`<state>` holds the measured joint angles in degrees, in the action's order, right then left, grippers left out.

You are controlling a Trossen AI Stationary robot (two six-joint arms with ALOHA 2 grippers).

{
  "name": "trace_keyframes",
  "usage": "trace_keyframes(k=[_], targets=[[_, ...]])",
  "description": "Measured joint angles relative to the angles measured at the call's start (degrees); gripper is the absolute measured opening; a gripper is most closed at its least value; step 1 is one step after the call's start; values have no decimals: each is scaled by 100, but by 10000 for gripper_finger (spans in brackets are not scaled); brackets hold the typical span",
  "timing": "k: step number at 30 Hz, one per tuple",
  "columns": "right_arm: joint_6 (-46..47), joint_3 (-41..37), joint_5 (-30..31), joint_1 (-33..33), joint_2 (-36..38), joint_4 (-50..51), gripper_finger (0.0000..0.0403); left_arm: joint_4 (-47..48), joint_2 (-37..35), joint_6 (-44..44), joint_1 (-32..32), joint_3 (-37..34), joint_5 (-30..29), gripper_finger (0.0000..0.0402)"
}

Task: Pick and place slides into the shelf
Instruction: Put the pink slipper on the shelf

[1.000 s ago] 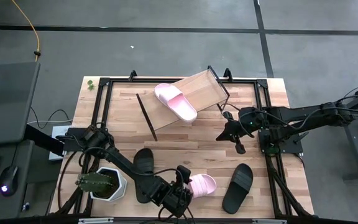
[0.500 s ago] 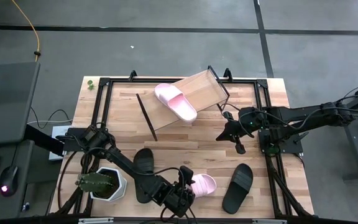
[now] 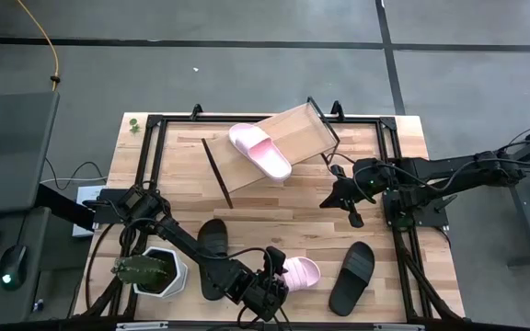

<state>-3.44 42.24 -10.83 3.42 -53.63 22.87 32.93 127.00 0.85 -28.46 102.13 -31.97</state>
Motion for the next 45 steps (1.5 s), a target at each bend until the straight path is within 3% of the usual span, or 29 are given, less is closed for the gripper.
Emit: trace_keyframes(k=[8, 28, 45], targets=[[0, 0, 11, 0, 0, 25, 0, -242, 434, 151, 120, -4, 90, 188], [0, 0, -7, 0, 0, 40, 0, -1043, 417, 622, 196, -2, -321, 189], [2, 0, -4, 0, 0, 39, 0, -1094, 637, 289, 278, 2, -357, 188]])
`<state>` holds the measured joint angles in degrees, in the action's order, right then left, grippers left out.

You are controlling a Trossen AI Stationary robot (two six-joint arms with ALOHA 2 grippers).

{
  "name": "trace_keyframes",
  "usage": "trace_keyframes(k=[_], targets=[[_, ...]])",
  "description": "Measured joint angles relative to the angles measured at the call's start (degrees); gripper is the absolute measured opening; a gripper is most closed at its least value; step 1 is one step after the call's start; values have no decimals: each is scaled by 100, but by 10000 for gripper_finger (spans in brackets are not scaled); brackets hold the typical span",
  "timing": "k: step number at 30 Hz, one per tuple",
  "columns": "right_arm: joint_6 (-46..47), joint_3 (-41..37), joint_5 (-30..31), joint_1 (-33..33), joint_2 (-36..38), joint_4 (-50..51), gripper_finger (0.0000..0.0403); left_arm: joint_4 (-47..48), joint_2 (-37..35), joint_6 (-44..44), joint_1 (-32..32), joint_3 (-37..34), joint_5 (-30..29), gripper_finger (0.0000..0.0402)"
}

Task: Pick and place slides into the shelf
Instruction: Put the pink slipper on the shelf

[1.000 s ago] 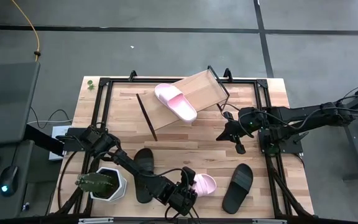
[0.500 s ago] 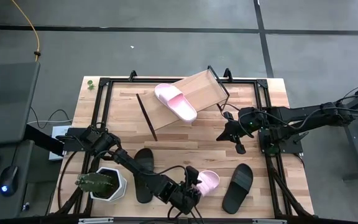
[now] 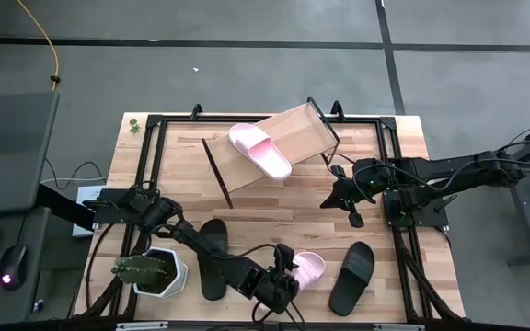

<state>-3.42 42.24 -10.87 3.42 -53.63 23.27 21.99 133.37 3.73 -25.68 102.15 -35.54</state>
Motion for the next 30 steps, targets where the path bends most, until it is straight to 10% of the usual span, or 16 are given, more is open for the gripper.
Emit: trace_keyframes(k=[11, 23, 30], targets=[[-1, 0, 2, 0, 0, 0, 0, 1, 3, -145, 60, 0, -438, 176], [-2, 0, 11, -1, 0, 0, 0, -1, 2, -101, 60, 0, -264, 11], [-2, 0, 11, 0, 0, 0, 0, -3, -1, -101, 56, 0, -479, 26]])
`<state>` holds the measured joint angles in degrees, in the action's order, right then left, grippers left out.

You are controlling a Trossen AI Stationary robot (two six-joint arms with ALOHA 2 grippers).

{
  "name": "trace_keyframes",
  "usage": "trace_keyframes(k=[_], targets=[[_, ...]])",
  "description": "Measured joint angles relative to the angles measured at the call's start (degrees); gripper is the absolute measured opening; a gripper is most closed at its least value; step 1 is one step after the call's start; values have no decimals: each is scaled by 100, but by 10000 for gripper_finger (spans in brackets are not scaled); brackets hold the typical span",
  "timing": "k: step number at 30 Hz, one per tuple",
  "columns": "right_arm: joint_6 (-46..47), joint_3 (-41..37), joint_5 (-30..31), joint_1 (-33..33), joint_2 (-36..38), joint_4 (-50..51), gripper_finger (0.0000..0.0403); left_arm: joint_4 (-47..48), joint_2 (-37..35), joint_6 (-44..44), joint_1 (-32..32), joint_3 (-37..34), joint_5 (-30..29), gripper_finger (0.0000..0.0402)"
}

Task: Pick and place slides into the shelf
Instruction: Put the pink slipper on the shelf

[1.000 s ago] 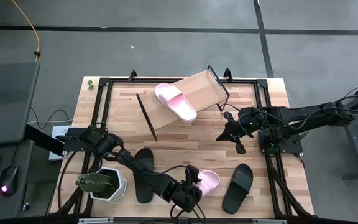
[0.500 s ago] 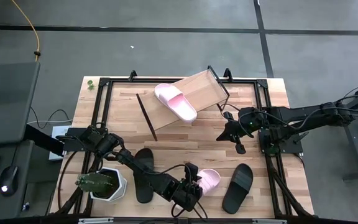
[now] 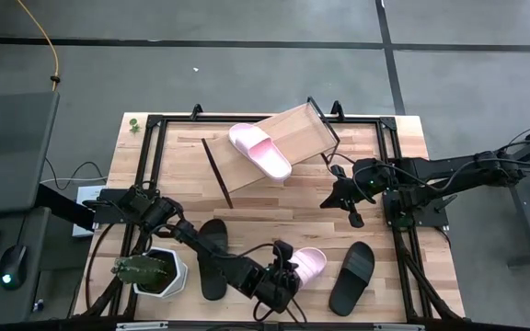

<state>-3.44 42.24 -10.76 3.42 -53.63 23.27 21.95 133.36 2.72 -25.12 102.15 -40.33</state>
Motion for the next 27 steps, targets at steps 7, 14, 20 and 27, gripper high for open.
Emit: trace_keyframes(k=[7, 14, 20, 27], targets=[[-2, 0, 0, 0, 0, 0, 0, 53, 0, 2, 0, 0, -377, 12], [-35, 0, 45, 0, 0, 2, 0, 487, 2, 162, -1, 219, -856, 7], [-57, 0, 289, -1, 0, 40, 0, 1508, -4, -114, 0, 727, -1517, 4], [-52, 0, 794, -1, 2, 172, 0, 2631, -7, -542, 0, 1346, -1998, 6]])
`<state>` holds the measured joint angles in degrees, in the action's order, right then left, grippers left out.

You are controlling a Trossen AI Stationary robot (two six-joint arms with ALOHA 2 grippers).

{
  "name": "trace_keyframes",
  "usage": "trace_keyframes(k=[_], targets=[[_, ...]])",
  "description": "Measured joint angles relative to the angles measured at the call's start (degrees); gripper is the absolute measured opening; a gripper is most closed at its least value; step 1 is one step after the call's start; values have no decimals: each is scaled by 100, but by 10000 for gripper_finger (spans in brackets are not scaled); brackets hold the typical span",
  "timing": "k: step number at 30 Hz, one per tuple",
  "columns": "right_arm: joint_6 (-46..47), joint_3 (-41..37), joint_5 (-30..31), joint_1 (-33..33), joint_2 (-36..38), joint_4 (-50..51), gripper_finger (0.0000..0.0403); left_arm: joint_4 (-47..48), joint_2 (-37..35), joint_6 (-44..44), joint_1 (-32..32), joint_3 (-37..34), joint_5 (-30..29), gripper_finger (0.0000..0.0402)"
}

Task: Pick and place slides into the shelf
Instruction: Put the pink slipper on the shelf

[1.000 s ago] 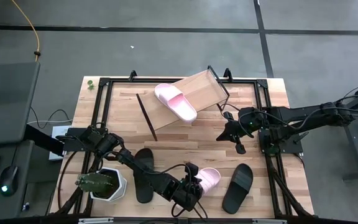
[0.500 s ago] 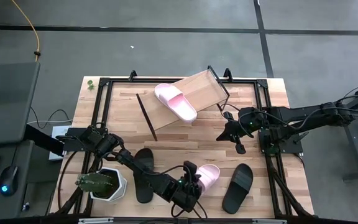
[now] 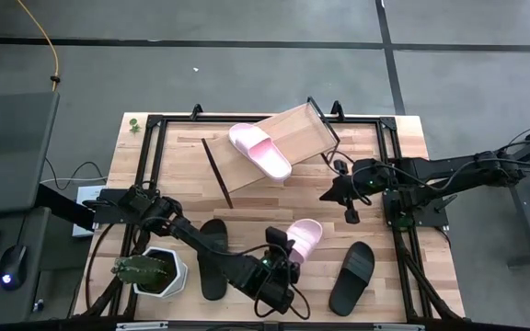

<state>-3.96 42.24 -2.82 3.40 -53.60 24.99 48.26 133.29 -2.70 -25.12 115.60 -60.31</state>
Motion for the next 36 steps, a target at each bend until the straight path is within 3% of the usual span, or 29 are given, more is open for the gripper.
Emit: trace_keyframes(k=[11, 29, 36], targets=[[115, 0, 962, 0, 172, 233, 0, 1458, 0, -700, 0, 619, -551, 3], [159, 0, 1040, 0, 197, 313, 0, 3984, -31, -2053, 187, 1939, -1321, 2], [161, 0, 1040, 0, 195, 353, 0, 4180, -173, -2258, 558, 1911, -1017, 1]])
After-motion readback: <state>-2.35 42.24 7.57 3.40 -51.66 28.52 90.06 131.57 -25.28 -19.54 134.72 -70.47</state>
